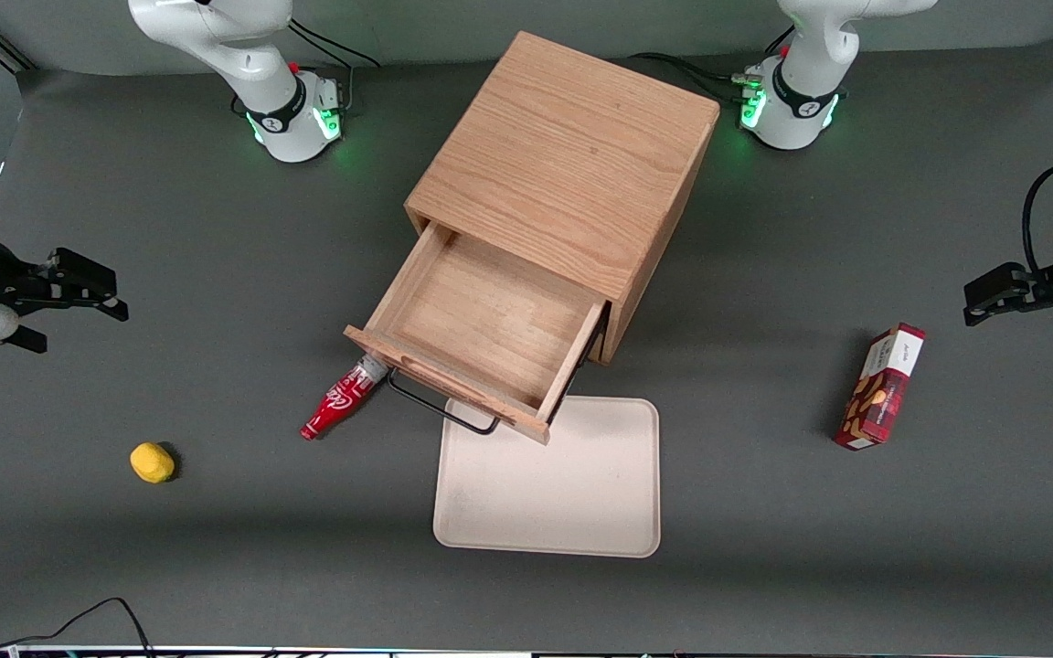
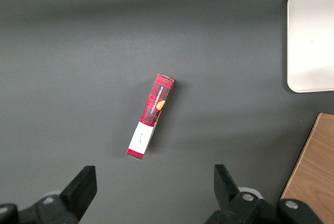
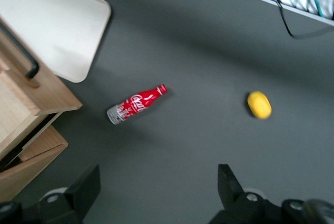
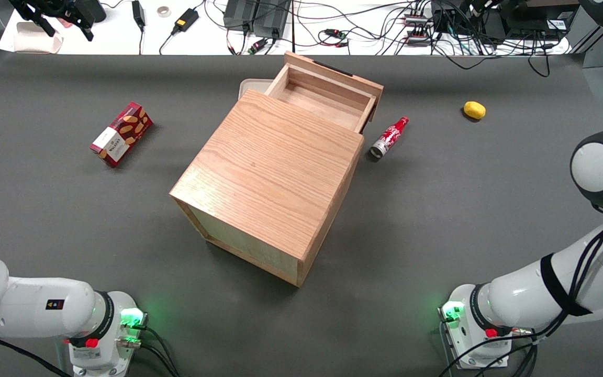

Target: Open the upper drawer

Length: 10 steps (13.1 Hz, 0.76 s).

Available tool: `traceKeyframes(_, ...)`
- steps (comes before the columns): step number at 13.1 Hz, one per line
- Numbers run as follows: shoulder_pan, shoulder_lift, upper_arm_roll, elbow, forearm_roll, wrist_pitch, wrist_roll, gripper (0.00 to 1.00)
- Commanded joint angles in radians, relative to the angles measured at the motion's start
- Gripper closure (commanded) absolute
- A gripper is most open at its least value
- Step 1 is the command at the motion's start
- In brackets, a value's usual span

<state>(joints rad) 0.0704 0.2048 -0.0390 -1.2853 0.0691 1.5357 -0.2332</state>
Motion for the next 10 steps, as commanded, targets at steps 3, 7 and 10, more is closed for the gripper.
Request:
traceKeyframes(3, -0.012, -0.204, -0.001, -0.338, -0.049, 0.229, 0.201, 0.0)
traceKeyframes(7, -0.009, -0.236, -0.022, -0.398, -0.049, 0.255, 0.331, 0.0)
traceKeyframes(10, -0.001, -0.214, -0.042, -0.378, -0.045, 0.253, 0.333, 0.0)
